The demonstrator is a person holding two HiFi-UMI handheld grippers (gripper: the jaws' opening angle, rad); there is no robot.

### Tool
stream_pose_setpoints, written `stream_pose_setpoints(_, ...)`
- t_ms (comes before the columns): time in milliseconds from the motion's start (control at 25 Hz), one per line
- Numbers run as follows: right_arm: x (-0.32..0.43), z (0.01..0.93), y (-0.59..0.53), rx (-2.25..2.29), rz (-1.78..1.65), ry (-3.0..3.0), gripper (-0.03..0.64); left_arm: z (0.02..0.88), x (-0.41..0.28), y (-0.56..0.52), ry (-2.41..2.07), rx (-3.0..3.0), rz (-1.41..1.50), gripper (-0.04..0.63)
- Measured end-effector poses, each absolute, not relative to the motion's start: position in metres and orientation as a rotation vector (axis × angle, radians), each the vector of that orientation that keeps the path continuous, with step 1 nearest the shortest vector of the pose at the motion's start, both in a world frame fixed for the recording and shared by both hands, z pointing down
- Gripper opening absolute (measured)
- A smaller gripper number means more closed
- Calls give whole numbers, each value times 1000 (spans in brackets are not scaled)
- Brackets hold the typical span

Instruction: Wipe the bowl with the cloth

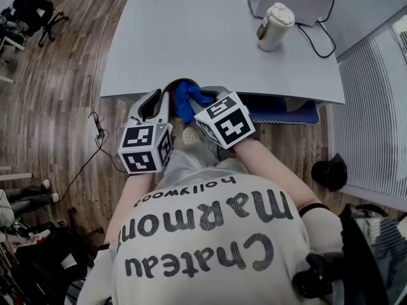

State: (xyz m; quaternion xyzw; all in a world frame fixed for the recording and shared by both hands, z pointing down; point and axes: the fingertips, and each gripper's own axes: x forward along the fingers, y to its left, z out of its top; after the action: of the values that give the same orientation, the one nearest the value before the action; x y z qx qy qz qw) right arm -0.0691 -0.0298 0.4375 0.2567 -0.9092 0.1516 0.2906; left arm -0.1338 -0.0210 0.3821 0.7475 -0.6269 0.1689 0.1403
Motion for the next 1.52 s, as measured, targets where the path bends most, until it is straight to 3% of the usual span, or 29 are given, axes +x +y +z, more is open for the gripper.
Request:
stream_pose_setpoints(240, -62, 428, -38, 746, 413, -2444, 64, 381, -135, -24, -1804, 2149, 438, 60)
stream_pose_setpoints(480, -86, 396, -27, 602, 681, -2650, 64, 369, -123, -31, -1723, 2161, 282, 58)
stream_pose_setpoints(760, -97, 403, -21, 571, 480, -2611, 64, 364, -122, -36, -1745, 2157, 255, 60)
stream_pose_setpoints(1520, -61, 423, -37, 693, 435, -2484, 64, 376, -134, -32, -1751, 2082, 254, 58)
